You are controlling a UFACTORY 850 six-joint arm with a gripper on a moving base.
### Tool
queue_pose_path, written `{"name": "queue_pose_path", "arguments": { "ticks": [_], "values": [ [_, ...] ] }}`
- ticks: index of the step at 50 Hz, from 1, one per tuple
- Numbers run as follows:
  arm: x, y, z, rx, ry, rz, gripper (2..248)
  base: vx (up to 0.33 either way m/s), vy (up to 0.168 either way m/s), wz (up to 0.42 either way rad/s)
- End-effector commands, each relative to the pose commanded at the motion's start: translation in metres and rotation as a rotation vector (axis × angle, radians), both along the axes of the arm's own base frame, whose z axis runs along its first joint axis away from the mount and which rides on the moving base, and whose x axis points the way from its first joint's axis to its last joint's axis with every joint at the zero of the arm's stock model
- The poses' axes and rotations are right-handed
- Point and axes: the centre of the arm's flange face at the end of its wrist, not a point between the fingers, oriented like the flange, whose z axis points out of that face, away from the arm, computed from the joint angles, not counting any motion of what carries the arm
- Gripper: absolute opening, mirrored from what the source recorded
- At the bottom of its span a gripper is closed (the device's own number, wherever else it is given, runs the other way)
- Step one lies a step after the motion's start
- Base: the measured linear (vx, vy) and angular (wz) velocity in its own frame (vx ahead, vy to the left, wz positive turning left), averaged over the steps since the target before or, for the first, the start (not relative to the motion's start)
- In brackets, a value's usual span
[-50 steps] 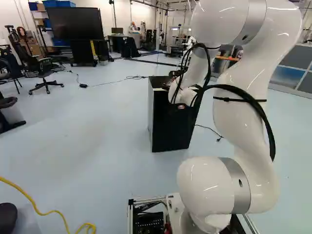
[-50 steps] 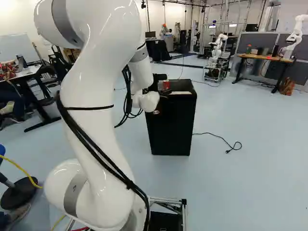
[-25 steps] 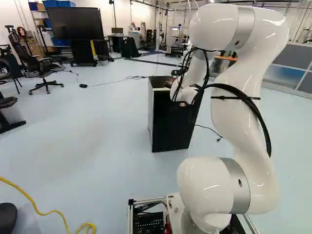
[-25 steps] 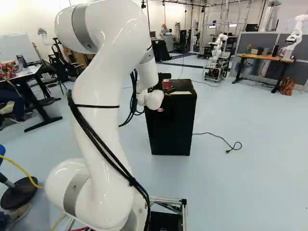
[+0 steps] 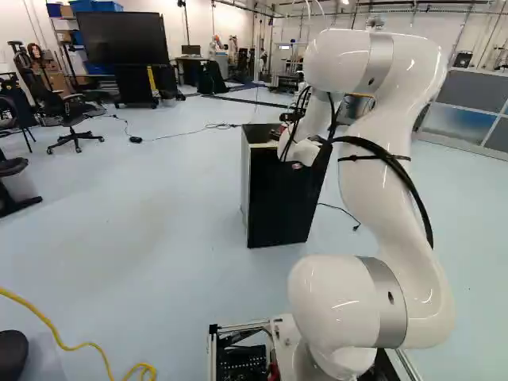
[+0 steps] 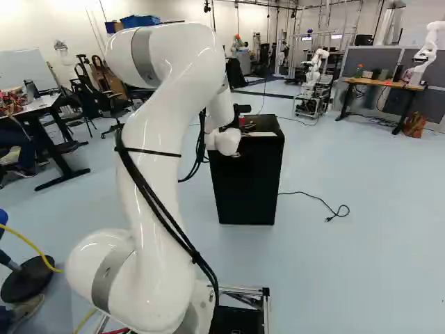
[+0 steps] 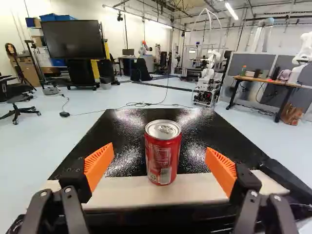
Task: Grab a drink from the fridge
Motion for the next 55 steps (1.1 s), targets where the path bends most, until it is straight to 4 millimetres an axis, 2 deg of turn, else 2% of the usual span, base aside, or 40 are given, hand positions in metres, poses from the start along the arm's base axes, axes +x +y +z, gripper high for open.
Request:
{"name": "queue_pose_path", "arguments": {
  "ticks": [7, 8, 12, 13, 18, 19, 23, 24, 28, 29, 55],
  "values": [
    [0.014, -0.001, -0.003, -0.002, -0.012, 0.003, 247, 0.000, 0.000, 0.000],
    [0.015, -0.001, -0.003, -0.003, -0.013, 0.003, 233, 0.000, 0.000, 0.000],
    [0.018, -0.001, -0.004, -0.003, -0.015, 0.004, 233, 0.000, 0.000, 0.000],
    [0.018, -0.001, -0.004, -0.003, -0.016, 0.004, 195, 0.000, 0.000, 0.000],
    [0.019, -0.001, -0.004, -0.003, -0.017, 0.004, 195, 0.000, 0.000, 0.000],
    [0.019, -0.001, -0.004, -0.003, -0.017, 0.004, 157, 0.000, 0.000, 0.000],
    [0.020, -0.001, -0.003, -0.004, -0.018, 0.004, 157, 0.000, 0.000, 0.000],
    [0.020, -0.001, -0.003, -0.004, -0.019, 0.005, 119, 0.000, 0.000, 0.000],
    [0.020, -0.001, 0.001, -0.005, -0.024, 0.005, 119, 0.000, 0.000, 0.000],
    [0.020, -0.001, 0.002, -0.005, -0.025, 0.005, 98, 0.000, 0.000, 0.000],
    [0.020, -0.001, 0.031, -0.014, -0.069, 0.005, 98, 0.000, 0.000, 0.000]
  ]
}}
